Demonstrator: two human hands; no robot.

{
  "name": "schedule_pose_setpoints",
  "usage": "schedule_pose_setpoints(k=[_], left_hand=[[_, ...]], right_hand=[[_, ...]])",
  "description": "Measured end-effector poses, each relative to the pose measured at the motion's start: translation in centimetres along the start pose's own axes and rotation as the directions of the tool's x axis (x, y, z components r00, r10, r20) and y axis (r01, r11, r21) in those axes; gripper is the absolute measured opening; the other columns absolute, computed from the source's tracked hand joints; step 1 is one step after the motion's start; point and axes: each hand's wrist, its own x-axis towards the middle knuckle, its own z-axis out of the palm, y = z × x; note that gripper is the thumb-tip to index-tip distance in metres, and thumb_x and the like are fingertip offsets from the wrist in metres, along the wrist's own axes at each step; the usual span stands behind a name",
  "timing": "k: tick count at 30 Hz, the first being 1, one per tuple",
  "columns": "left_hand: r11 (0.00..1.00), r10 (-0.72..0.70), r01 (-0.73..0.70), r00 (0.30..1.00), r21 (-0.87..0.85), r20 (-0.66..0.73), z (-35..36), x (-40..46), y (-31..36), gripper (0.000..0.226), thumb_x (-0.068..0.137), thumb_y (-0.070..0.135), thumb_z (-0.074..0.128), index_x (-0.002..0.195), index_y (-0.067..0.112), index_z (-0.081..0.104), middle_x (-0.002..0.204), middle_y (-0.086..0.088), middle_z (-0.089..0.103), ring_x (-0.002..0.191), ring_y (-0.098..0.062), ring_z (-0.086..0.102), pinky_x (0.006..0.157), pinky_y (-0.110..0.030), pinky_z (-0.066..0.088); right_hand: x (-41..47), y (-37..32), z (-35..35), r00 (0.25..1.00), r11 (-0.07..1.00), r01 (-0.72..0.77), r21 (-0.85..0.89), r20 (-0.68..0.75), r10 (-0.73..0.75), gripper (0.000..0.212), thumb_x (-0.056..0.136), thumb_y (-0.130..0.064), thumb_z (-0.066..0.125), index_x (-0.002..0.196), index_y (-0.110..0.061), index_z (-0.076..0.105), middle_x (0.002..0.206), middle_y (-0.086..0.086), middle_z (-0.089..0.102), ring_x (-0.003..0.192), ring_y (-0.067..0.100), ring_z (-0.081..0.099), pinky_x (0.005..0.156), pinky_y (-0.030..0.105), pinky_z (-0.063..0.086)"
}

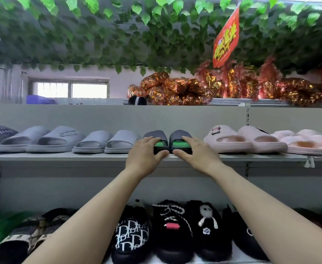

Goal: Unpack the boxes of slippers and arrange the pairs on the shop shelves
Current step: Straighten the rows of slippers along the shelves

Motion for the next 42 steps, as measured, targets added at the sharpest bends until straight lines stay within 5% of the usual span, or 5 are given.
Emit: schedule_pose_setpoints(k=[8,19,26,32,42], left_hand=[[1.000,-0.005,0.004,1.000,0.027,0.028,-0.3,-0.1,0.6,0.066,0.094,0.054,0.056,0.150,0.022,0.041,0.158,-0.010,0.036,0.147,-0.026,0.028,0.120,-0.040,0.022],[0.987,0.110,-0.104,0.993,-0.125,0.042,3.2,0.8,13.0,0.072,0.091,0.061,0.055,0.151,0.022,0.041,0.157,-0.008,0.039,0.146,-0.024,0.031,0.117,-0.040,0.026],[0.983,0.037,-0.015,0.992,-0.182,0.118,7.7,2.6,20.1,0.072,0.089,0.059,0.062,0.148,0.021,0.046,0.156,-0.001,0.042,0.137,-0.024,0.046,0.112,-0.038,0.036],[0.981,-0.047,0.045,0.999,-0.186,-0.002,9.1,2.0,21.8,0.049,0.080,0.056,0.073,0.125,0.036,0.068,0.140,-0.002,0.060,0.120,-0.025,0.060,0.097,-0.037,0.048],[0.973,-0.108,0.086,0.990,-0.214,-0.093,7.1,0.6,20.3,0.039,0.079,0.043,0.080,0.112,0.022,0.077,0.120,-0.008,0.071,0.113,-0.020,0.065,0.098,-0.033,0.048]], right_hand=[[-0.9,-0.5,-1.3,0.999,0.999,0.014,0.040,0.031,-0.015,0.072,0.096,-0.063,0.048,0.154,-0.024,0.034,0.157,0.006,0.039,0.143,0.027,0.037,0.116,0.044,0.032],[-2.8,10.0,-10.3,0.952,0.999,0.019,-0.031,-0.304,-0.028,0.052,0.099,-0.049,0.053,0.139,-0.016,0.057,0.149,0.008,0.051,0.140,0.026,0.040,0.113,0.038,0.032],[-3.2,19.3,-13.7,0.999,0.998,-0.053,-0.016,-0.003,0.053,0.069,0.091,-0.058,0.059,0.150,-0.024,0.046,0.160,0.002,0.038,0.147,0.023,0.033,0.118,0.034,0.025],[-2.9,20.8,-13.4,0.998,0.999,0.035,-0.012,-0.058,-0.036,0.062,0.082,-0.063,0.064,0.137,-0.036,0.057,0.145,0.000,0.056,0.129,0.029,0.054,0.105,0.038,0.045],[-3.5,19.4,-13.1,0.993,0.997,0.068,-0.030,-0.095,-0.071,0.060,0.083,-0.068,0.062,0.134,-0.036,0.059,0.139,0.000,0.060,0.124,0.027,0.056,0.097,0.037,0.046]])
